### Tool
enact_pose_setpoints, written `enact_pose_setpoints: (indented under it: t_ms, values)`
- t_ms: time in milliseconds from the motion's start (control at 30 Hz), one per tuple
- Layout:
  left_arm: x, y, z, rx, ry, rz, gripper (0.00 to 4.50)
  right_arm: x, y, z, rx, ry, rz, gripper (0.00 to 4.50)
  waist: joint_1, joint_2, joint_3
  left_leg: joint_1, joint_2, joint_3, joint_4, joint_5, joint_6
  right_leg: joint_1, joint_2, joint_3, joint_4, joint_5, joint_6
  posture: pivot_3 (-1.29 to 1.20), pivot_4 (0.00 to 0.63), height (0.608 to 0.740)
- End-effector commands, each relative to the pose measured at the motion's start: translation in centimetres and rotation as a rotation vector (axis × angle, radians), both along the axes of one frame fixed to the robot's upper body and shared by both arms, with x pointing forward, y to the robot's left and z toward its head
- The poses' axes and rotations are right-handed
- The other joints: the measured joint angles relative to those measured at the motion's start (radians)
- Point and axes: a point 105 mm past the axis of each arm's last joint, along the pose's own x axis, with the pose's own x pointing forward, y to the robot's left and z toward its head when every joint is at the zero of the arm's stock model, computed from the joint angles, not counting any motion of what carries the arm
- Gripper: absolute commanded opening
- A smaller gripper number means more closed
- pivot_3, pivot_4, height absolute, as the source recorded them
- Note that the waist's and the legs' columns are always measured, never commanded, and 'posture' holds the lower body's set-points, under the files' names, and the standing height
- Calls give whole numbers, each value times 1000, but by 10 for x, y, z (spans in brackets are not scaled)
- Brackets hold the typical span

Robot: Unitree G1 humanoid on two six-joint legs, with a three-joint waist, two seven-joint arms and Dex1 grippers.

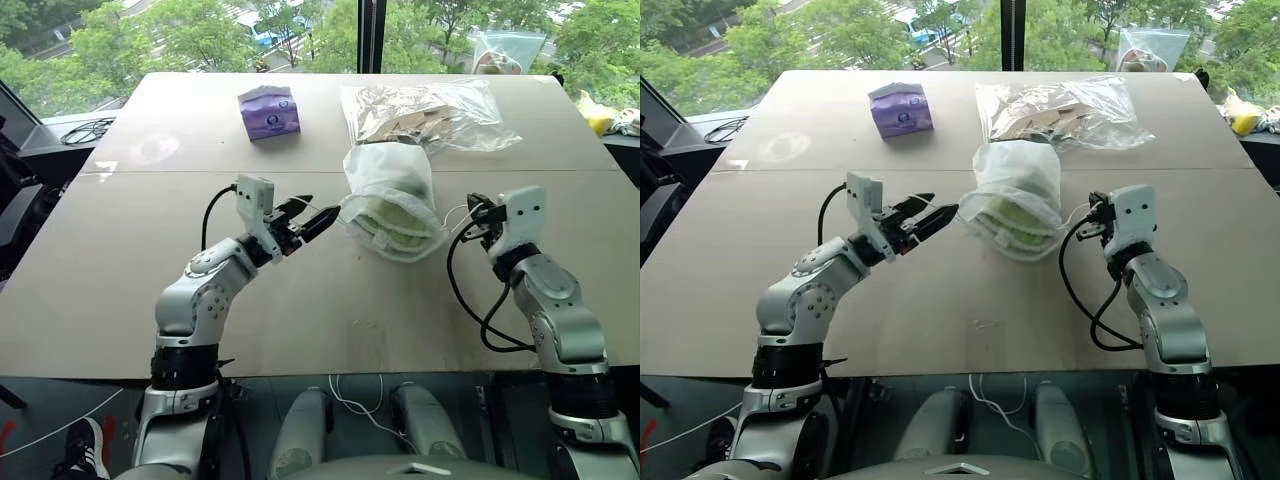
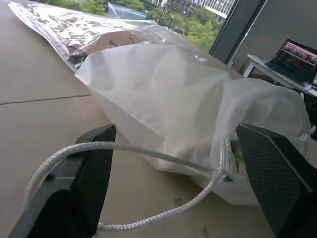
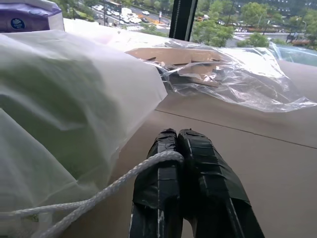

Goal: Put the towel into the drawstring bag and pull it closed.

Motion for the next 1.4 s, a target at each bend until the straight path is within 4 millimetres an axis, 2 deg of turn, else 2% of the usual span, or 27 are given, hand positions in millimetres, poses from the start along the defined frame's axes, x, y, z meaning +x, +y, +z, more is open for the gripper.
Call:
enact_pose_setpoints:
  t_ms: [33,133,267,400,533,633,767,933,967,1000,1067,1200,1233,1267,1400]
  values:
    - [-15,5,9,26,-31,-95,3995,0,-2,18,-6,-70,-2,0,-1,0,0,0,0,0,0,0,0,0,0,0,0,0,0,0,150,740]
    - [-25,18,3,84,7,-147,3995,-1,-2,18,-10,-70,0,0,-6,0,0,0,0,0,-1,0,0,0,0,0,0,0,0,0,150,740]
    - [-19,29,-4,187,-6,-120,3995,-2,-2,18,-7,-68,-3,0,-3,0,0,0,1,0,-1,0,0,-1,0,0,0,-1,-1,0,150,740]
    - [-10,16,-12,223,-26,-100,3995,-2,-2,17,-7,-68,-7,0,1,0,0,0,0,1,0,0,0,-1,0,0,0,-3,-1,0,150,740]
    - [-9,3,-28,330,-74,-134,3995,-2,-3,18,-6,-72,-18,0,-1,0,0,0,0,1,0,0,0,-1,-1,0,0,0,0,0,150,740]
    - [-2,0,-32,349,-102,-124,3995,-3,-3,18,-7,-71,-18,0,-4,0,0,0,1,1,-1,0,0,-1,0,0,0,0,-1,0,150,740]
    - [21,4,-32,349,-142,-42,3995,-3,-1,17,-12,-70,-17,0,0,0,0,0,0,0,0,0,0,-1,0,0,0,0,0,0,150,740]
    - [28,3,-34,345,-166,-34,3995,-5,-4,16,-15,-70,-26,0,-2,0,0,0,0,1,0,0,0,-1,0,0,0,0,0,0,150,740]
    - [29,2,-35,341,-168,-33,3467,-5,-4,16,-16,-70,-28,0,-3,0,0,0,0,0,-1,0,0,-1,0,0,0,0,-1,0,150,740]
    - [30,1,-35,340,-170,-33,3212,-5,-5,16,-16,-70,-30,0,-2,0,0,0,0,0,-1,0,0,-1,0,0,0,0,-1,0,150,740]
    - [34,0,-38,341,-165,-24,2307,-5,-5,16,-15,-70,-35,0,-2,0,0,0,0,0,-1,0,0,-1,0,0,0,0,0,0,150,740]
    - [47,1,-39,327,-168,32,791,-5,-3,13,-8,-64,-38,0,-1,0,0,0,0,0,0,0,0,-1,0,0,0,0,0,0,150,740]
    - [49,1,-38,319,-171,44,642,-4,-3,12,-7,-63,-37,0,-1,0,0,0,0,0,0,0,0,0,0,0,0,0,0,0,150,740]
    - [52,1,-36,307,-176,62,91,-4,-2,12,-7,-63,-37,0,-1,0,0,0,0,0,0,0,0,0,0,0,1,0,0,0,150,740]
    - [61,7,-33,276,-189,158,18,1,-8,16,-20,-78,-63,0,-2,0,0,0,0,0,0,0,0,-1,0,0,0,0,0,0,150,740]
